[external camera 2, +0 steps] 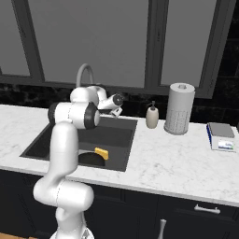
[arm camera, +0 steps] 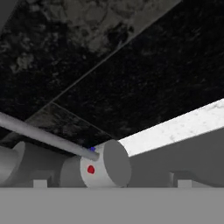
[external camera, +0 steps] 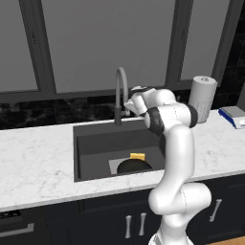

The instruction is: Pick the pan and sponge and place them into the sink. Then turn on the water.

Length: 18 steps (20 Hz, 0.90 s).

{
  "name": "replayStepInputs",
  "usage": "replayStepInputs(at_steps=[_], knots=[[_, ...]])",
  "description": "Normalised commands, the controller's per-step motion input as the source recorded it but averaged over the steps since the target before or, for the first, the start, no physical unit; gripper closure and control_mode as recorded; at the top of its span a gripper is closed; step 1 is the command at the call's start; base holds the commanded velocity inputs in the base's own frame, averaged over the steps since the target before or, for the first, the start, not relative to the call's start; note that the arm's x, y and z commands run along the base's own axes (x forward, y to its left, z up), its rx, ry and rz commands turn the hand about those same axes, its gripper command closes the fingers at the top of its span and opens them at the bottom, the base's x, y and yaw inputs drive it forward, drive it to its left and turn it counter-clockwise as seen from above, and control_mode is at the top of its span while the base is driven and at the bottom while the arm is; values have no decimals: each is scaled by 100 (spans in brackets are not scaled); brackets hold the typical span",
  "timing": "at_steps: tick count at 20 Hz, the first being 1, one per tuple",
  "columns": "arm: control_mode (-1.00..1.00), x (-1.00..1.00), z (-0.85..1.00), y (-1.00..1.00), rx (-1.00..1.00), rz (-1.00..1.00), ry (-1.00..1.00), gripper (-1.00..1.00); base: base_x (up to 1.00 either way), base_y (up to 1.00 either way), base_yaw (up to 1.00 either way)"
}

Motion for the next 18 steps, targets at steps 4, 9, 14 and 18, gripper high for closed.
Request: replayStepInputs(at_steps=[4,9,14,18], knots=[[-100,43,-4,0,1,0,1,-100,0,0,0],[-100,38,-20,0,0,0,4,-100,0,0,0],[-100,22,-24,0,0,0,0,-100,0,0,0],[-100,4,-11,0,0,0,0,-100,0,0,0]])
